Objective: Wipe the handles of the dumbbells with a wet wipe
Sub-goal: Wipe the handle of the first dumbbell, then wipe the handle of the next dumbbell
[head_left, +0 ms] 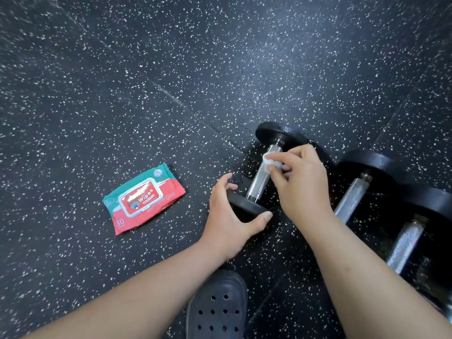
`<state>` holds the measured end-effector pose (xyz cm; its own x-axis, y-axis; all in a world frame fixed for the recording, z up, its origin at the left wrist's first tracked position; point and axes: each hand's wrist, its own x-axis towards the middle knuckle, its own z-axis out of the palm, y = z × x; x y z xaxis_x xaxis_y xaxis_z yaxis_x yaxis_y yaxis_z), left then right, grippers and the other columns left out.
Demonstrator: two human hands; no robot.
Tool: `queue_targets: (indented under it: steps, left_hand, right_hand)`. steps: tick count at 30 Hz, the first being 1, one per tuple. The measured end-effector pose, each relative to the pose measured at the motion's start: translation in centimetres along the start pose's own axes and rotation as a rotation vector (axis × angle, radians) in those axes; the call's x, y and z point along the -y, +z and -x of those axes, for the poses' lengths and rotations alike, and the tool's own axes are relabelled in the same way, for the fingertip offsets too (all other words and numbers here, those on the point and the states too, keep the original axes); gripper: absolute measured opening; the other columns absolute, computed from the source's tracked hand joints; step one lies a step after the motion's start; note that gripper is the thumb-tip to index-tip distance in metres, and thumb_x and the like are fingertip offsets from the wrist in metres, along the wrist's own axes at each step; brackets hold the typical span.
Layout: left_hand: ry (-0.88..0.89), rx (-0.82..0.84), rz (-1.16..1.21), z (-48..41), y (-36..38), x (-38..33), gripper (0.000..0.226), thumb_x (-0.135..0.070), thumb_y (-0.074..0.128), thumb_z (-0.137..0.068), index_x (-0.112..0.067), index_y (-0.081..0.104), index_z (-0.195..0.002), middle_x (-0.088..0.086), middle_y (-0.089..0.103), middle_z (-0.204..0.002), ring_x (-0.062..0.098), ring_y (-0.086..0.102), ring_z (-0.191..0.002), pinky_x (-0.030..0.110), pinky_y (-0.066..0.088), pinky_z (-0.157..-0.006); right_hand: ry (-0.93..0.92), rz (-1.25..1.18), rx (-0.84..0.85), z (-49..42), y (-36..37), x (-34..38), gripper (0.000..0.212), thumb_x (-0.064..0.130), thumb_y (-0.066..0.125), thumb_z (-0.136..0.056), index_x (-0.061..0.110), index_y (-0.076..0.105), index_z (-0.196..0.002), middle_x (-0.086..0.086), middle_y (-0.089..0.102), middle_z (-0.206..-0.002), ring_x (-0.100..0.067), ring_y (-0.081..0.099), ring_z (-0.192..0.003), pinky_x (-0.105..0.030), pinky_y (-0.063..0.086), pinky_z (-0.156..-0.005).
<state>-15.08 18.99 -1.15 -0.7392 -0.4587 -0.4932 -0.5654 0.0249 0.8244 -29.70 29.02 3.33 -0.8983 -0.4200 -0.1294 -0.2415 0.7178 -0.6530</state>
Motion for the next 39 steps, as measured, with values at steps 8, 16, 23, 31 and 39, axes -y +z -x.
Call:
queue_targets:
  steps: [8,16,23,31,39]
  left_hand:
    - [0.010,-0.009,-0.001,-0.1,0.2,0.3,0.116,-0.066,0.086,-0.060,-0.042,0.022,-0.155,-0.015,0.043,-0.141,0.005,0.041,-0.137,0.036,0.034,-0.121]
    - [0.014,-0.010,-0.030,-0.1,0.0,0.3,0.118,-0.069,0.085,-0.060,-0.040,0.024,-0.156,-0.017,0.041,-0.140,0.004,0.042,-0.136,0.036,0.035,-0.121]
    - [0.068,-0.010,-0.203,0.4,-1.4,-1.9,0.130,-0.081,0.079,-0.057,-0.034,0.019,-0.162,-0.013,0.033,-0.144,0.003,0.035,-0.140,0.038,0.033,-0.124]
    - [0.444,0.187,-0.509,0.2,-3.1,-14.4,0.077,-0.043,0.084,-0.085,-0.023,0.049,-0.150,-0.005,0.056,-0.140,0.014,0.052,-0.130,0.037,0.042,-0.115]
    - [0.502,0.518,-0.744,6.9,-1.5,-29.4,0.025,-0.040,0.081,-0.091,-0.022,0.075,-0.107,-0.009,0.078,-0.095,0.012,0.074,-0.090,0.037,0.060,-0.089]
  right_hand:
    - [-0.160,0.225,0.200,0.7,1.8,-0.9,0.018,0.020,0.068,-0.101,0.020,0.078,-0.116,0.009,0.050,-0.103,-0.016,0.057,-0.082,-0.029,0.047,-0.074]
    - [-0.035,0.000,0.544,1.8,-1.8,-0.9,0.013,0.032,0.067,-0.102,0.037,0.079,-0.103,0.013,0.064,-0.098,0.000,0.062,-0.087,-0.022,0.048,-0.084]
    - [0.200,-0.243,0.361,3.0,-6.2,-0.5,0.015,0.046,0.066,-0.101,0.044,0.080,-0.106,0.012,0.076,-0.106,-0.011,0.071,-0.094,-0.043,0.061,-0.089]
    - [0.201,-0.343,0.292,4.8,-15.5,3.2,0.012,0.019,0.071,-0.101,0.023,0.077,-0.111,0.003,0.082,-0.093,-0.021,0.078,-0.092,-0.044,0.061,-0.091]
    - [0.107,-0.072,0.234,8.0,-27.0,6.7,0.015,0.029,0.084,-0.091,0.026,0.075,-0.103,0.011,0.080,-0.081,-0.002,0.075,-0.072,-0.027,0.059,-0.071]
